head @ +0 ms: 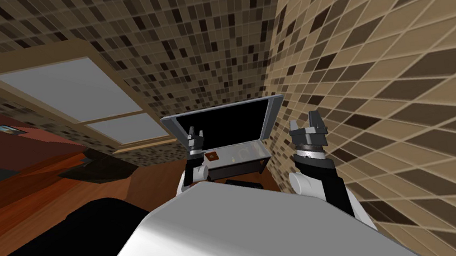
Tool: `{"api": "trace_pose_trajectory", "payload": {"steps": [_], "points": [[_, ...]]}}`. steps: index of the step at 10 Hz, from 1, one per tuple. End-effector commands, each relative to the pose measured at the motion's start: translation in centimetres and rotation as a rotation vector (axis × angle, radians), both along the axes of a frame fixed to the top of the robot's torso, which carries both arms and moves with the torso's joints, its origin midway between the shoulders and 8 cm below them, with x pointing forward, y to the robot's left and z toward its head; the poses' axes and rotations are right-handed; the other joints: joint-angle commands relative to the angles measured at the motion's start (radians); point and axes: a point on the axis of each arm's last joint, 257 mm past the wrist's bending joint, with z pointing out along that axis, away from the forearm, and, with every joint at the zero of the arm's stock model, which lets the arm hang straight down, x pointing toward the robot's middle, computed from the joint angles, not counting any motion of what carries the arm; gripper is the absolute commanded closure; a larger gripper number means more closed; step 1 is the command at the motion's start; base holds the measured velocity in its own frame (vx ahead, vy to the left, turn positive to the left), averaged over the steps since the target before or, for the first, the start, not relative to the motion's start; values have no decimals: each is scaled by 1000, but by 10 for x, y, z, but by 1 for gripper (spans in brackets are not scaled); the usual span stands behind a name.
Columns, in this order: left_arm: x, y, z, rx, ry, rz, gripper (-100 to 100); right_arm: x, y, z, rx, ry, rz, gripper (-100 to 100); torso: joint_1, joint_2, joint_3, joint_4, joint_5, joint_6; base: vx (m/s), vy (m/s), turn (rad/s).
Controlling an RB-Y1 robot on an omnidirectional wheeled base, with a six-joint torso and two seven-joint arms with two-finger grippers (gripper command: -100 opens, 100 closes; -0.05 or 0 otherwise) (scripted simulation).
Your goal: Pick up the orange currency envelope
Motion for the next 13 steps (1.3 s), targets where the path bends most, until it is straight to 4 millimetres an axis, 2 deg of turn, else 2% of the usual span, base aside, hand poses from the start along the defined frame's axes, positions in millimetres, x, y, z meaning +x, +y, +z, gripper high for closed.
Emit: {"api": "trace_pose_trajectory", "payload": {"steps": [1, 3, 6, 7, 9, 10, 11, 12, 13], "points": [[6, -2, -6, 16, 24, -15, -100, 0, 0, 0, 0, 0, 0, 0, 0, 0, 0, 0, 0, 0, -6, -13, -6], [18, -4, -21, 33, 76, -39, -100, 0, 0, 0, 0, 0, 0, 0, -1, 1, 0, 0, 0, 0, -22, -36, -5], [44, -4, -58, 38, 188, -72, -100, 0, 0, 0, 0, 0, 0, 0, -4, 1, 1, 0, -1, 0, -25, -64, -6], [45, -4, -60, 36, 196, -71, -100, 0, 0, 0, 0, 0, 0, 0, -4, 1, 1, 0, -1, 0, -30, -54, -1], [65, -3, -91, 28, 286, -89, -100, 0, 0, 0, 0, 0, 0, 0, -3, 2, 1, 0, -1, 0, -33, -59, -5], [66, -2, -95, 25, 300, -88, -100, 0, 0, 0, 0, 0, 0, 0, -4, 2, 1, 0, -1, 0, -22, -56, 4], [76, -2, -112, 18, 351, -96, -100, 0, 0, 0, 0, 0, 0, 0, -4, 1, 1, 0, -1, 0, -30, -56, -2], [77, -1, -116, 17, 358, -95, -100, 0, 0, 0, 0, 0, 0, 0, -4, 2, 1, 0, -1, 0, -23, -40, 1], [87, -1, -131, 10, 409, -103, -100, 0, 0, 0, 0, 0, 0, 0, -3, 1, 1, 0, -1, 0, -20, -45, -1]]}}
